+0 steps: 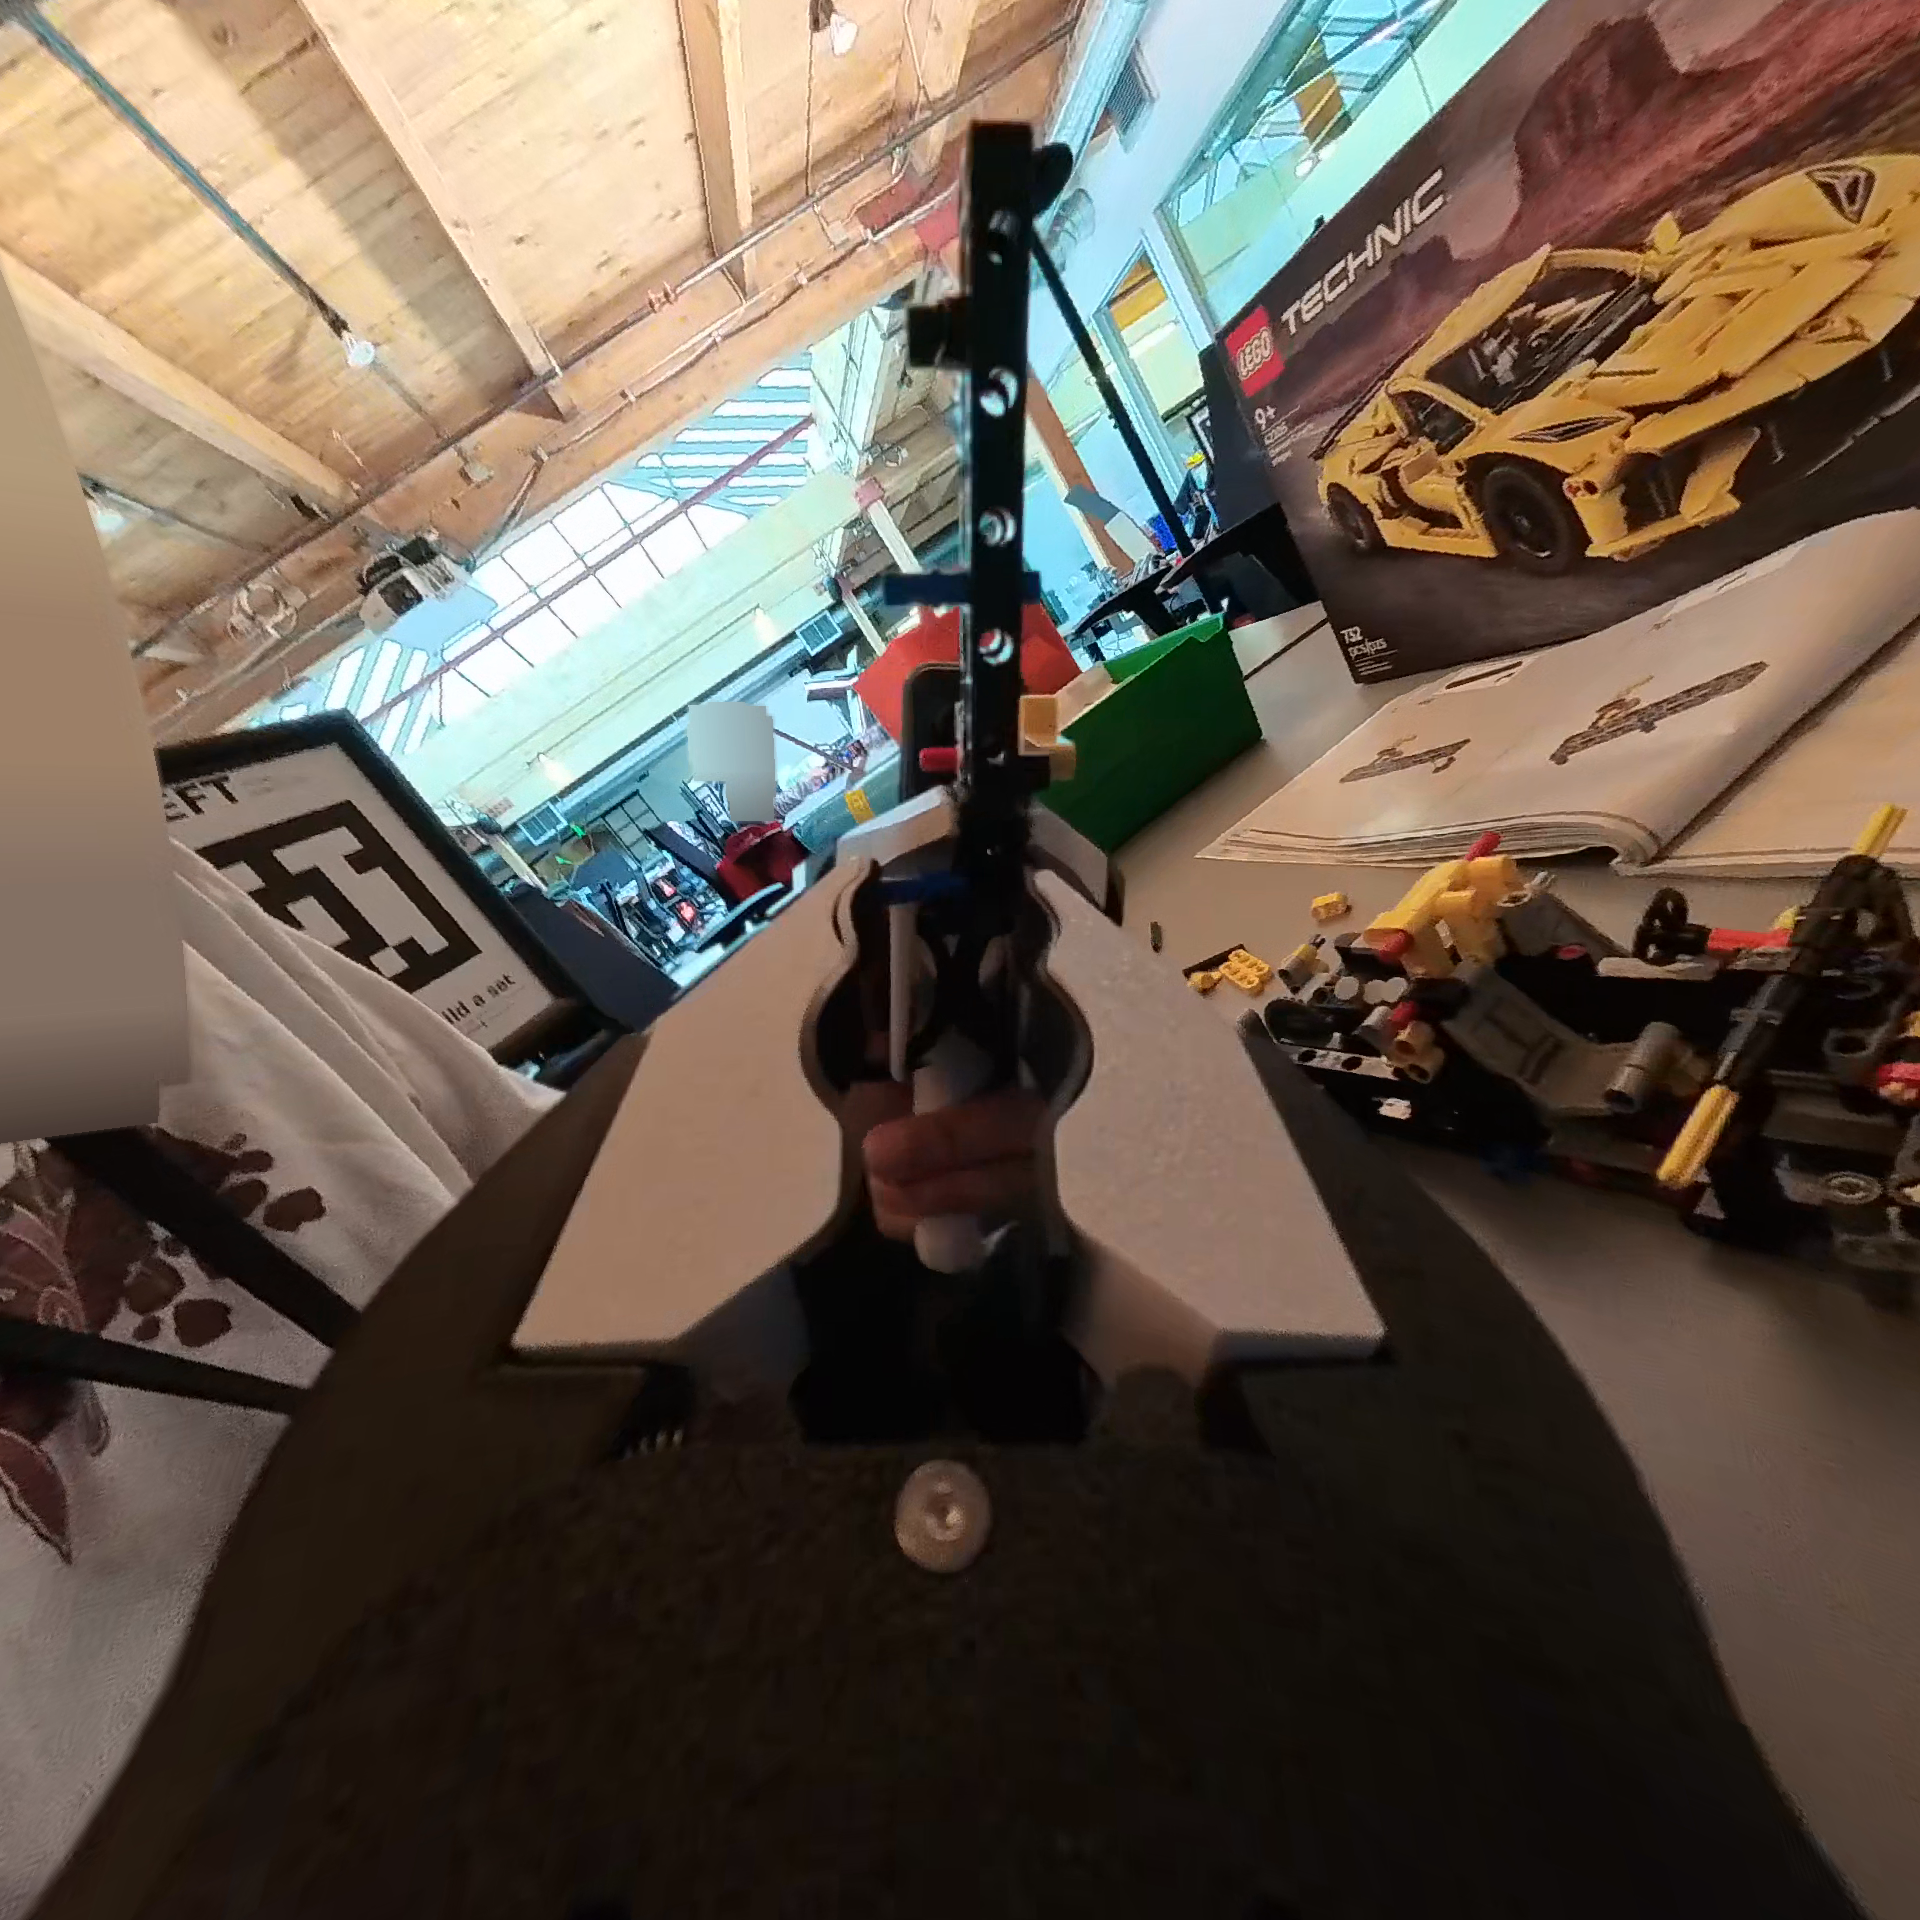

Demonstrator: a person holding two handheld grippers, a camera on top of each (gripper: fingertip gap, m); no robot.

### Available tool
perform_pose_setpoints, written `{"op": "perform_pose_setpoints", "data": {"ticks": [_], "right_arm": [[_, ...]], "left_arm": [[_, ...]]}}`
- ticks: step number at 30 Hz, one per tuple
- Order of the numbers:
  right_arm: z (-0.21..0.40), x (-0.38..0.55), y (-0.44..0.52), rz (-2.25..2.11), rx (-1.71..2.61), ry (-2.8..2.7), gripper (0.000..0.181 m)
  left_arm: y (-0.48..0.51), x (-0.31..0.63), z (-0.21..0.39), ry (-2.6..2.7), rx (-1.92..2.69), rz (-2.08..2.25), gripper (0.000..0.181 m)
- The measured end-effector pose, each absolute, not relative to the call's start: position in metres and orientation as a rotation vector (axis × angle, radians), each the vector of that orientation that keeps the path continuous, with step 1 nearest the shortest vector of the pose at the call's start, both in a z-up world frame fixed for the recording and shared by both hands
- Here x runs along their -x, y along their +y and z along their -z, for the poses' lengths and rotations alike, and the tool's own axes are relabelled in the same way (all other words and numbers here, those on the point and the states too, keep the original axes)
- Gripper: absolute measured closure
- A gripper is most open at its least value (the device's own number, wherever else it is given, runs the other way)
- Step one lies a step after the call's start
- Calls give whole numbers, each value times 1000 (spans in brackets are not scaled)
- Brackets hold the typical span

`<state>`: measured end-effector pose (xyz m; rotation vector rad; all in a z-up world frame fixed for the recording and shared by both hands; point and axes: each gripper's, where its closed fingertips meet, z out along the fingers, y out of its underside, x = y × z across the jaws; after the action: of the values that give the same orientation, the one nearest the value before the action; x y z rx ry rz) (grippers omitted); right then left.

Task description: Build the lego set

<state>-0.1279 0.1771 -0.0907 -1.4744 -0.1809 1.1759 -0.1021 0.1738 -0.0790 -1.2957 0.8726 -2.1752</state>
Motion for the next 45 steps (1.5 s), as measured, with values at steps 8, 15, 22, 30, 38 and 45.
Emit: {"op": "perform_pose_setpoints", "data": {"ticks": [8,15,22,30,38,45], "right_arm": [[99,125,176,-1128,1501,-236,158],[95,124,177,-1070,1486,-256,158],[98,126,177,-1010,1560,-287,159],[84,137,151,-572,1626,-682,159],[93,135,134,-261,1342,-982,158],[99,131,135,-155,1326,-914,160]], "left_arm": [[172,99,87,893,1354,2201,173],[175,100,82,868,1303,2186,174],[176,101,83,828,1332,2290,173],[143,118,62,1084,1051,2269,168],[118,119,75,1486,732,1495,170],[119,117,83,1533,700,1352,171]]}}
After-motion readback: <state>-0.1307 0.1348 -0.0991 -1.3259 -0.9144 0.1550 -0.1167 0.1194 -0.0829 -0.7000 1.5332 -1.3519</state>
